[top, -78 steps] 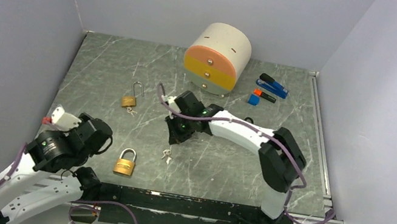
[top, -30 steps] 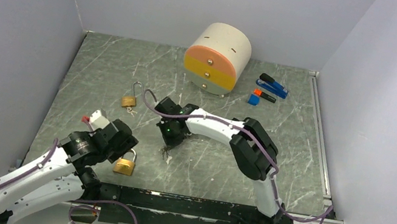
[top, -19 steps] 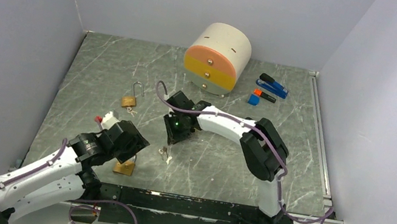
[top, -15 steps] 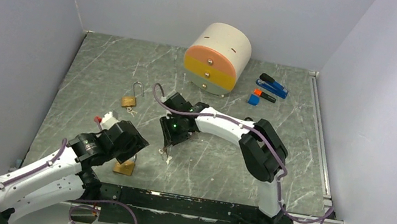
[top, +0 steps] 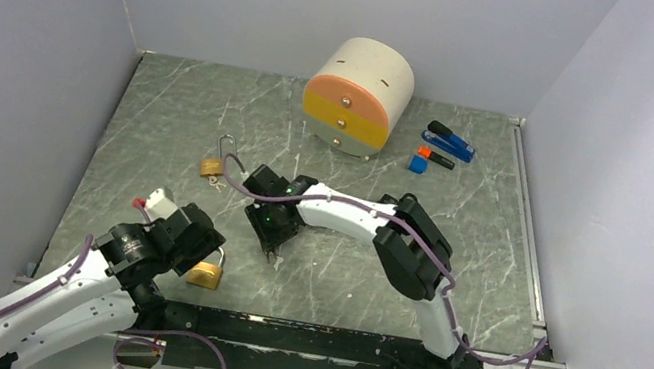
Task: Unlock with the key
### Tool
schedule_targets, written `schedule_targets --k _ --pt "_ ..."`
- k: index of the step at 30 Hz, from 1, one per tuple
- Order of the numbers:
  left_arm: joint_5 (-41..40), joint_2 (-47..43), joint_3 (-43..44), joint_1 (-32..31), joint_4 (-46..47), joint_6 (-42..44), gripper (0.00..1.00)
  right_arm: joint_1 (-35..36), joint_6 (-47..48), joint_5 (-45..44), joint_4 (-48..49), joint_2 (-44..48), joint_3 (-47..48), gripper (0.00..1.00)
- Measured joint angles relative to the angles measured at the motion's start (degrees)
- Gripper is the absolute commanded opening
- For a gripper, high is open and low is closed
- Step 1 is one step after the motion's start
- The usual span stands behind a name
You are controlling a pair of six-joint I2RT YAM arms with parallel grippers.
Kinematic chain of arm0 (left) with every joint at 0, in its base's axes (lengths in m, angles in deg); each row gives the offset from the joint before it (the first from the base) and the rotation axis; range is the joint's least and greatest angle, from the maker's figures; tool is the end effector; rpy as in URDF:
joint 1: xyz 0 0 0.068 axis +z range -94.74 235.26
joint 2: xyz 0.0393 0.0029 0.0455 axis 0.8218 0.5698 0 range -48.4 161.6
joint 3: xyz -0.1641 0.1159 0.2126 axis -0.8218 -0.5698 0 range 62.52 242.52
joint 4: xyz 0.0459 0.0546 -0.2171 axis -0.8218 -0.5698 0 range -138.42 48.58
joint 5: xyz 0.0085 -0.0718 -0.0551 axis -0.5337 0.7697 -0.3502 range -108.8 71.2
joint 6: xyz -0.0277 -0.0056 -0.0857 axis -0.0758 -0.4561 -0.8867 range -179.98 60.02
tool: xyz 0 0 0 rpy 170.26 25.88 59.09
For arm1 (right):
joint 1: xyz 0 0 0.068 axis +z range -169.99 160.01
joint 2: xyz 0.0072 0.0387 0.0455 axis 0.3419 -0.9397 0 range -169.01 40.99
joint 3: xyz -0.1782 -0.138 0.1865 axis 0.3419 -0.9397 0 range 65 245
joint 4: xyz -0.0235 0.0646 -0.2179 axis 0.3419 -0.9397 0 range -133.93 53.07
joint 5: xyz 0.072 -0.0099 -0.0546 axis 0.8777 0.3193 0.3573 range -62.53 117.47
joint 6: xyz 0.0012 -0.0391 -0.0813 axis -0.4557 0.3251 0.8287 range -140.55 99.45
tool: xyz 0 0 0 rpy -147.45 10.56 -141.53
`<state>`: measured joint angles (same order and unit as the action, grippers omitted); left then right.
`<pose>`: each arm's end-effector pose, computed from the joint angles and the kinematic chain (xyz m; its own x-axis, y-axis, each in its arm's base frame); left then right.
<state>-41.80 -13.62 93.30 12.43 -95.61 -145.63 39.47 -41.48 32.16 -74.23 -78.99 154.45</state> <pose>0.0785 -0.0297 0.1950 -0.5206 -0.7689 -0.3710 -0.5853 0.6378 -0.5006 0.2134 0.3748 0.1622 -0.7517 -0.5737 -0.3254 -0.6484 0.7330 0.2054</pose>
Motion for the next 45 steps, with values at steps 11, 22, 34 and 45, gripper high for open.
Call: schedule_targets --k 11,22,34,45 --pt "0.2 0.2 0.0 0.0 0.0 -0.7 0.71 1.2 1.0 -4.7 -3.5 -2.2 3.5 0.0" --pt "4.4 1.4 -1.1 0.0 7.7 3.1 0.81 -2.3 -0.8 0.2 -1.4 1.5 -0.1 0.0" --pt "15.6 4.5 -1.1 0.0 30.3 12.9 0.93 -15.0 -5.5 14.7 4.3 25.7 -9.1 0.0" --pt "28.5 22.4 2.8 0.0 58.7 13.6 0.83 -21.7 -17.0 23.4 4.3 30.7 -11.6 0.0"
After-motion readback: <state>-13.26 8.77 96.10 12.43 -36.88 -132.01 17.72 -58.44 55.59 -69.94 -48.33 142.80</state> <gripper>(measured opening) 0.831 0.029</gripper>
